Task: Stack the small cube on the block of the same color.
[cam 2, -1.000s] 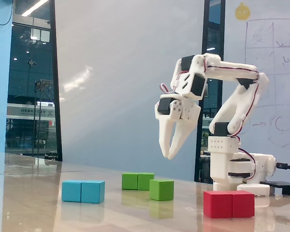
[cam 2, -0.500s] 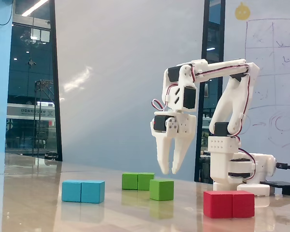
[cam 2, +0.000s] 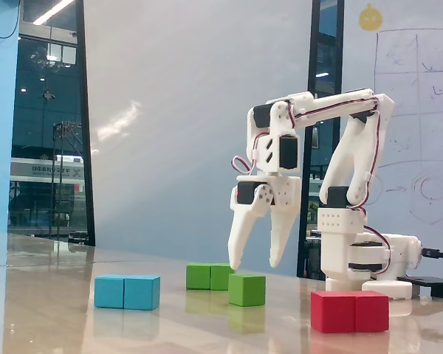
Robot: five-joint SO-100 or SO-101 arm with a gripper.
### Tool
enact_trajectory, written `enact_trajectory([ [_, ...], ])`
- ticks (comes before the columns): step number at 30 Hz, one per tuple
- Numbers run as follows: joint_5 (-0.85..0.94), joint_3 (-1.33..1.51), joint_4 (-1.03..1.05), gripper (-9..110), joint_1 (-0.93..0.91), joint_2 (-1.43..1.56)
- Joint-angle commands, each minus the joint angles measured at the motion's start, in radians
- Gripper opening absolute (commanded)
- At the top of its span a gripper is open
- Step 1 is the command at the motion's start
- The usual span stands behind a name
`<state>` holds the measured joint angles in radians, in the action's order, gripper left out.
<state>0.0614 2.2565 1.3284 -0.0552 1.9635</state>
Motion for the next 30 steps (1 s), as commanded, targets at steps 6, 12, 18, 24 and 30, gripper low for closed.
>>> enact_trajectory([
  [6,-0.005,-0.1,-0.095,27,-0.049,-0.06],
  [12,-0.005,-0.1,-0.149,27,-0.041,-0.094],
  [18,-0.005,-0.1,-0.178,27,-0.041,-0.15],
  [24,-0.005,-0.1,-0.216,27,-0.041,-0.196],
  [30,-0.005,-0.1,-0.219,19,-0.041,-0.207],
])
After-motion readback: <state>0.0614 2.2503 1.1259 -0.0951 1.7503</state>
